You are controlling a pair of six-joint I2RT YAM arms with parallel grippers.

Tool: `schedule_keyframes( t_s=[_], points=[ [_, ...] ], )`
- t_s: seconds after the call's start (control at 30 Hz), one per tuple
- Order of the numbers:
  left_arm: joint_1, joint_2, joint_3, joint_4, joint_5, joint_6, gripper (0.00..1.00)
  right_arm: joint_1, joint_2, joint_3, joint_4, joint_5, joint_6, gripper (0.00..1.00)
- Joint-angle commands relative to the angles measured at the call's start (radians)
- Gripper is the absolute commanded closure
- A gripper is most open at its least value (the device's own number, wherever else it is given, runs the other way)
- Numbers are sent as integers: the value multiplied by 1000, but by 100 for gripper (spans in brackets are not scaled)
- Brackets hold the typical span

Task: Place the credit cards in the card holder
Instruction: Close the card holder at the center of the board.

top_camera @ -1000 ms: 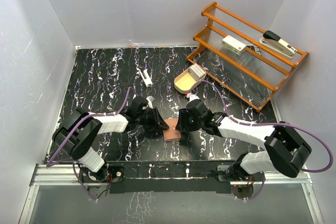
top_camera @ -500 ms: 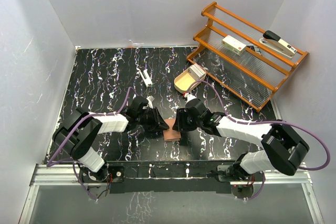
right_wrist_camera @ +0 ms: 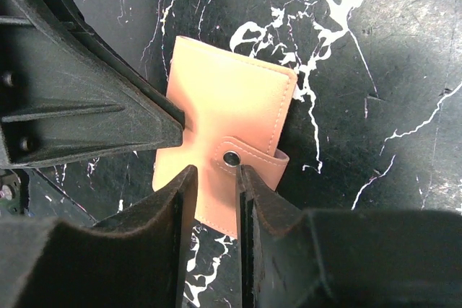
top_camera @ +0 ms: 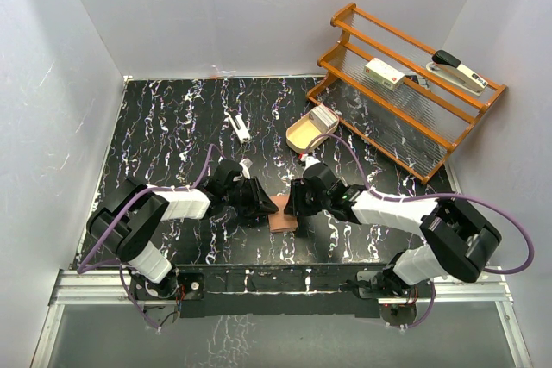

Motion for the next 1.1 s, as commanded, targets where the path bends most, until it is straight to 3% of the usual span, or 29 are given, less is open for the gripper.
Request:
schedule_keyframes(
  t_s=[0.0,0.47,1.07],
  points=[
    [-7,21,-14,-38,-11,10,79,-6,-6,3,56,-1,0,76],
    [-7,26,30,-167,-61,51,79,-17,-71,53,-79,115,-7,79],
    [-11,44,53,-177,-53,48,79,-29,29,40,55,-48,-30,81]
  ],
)
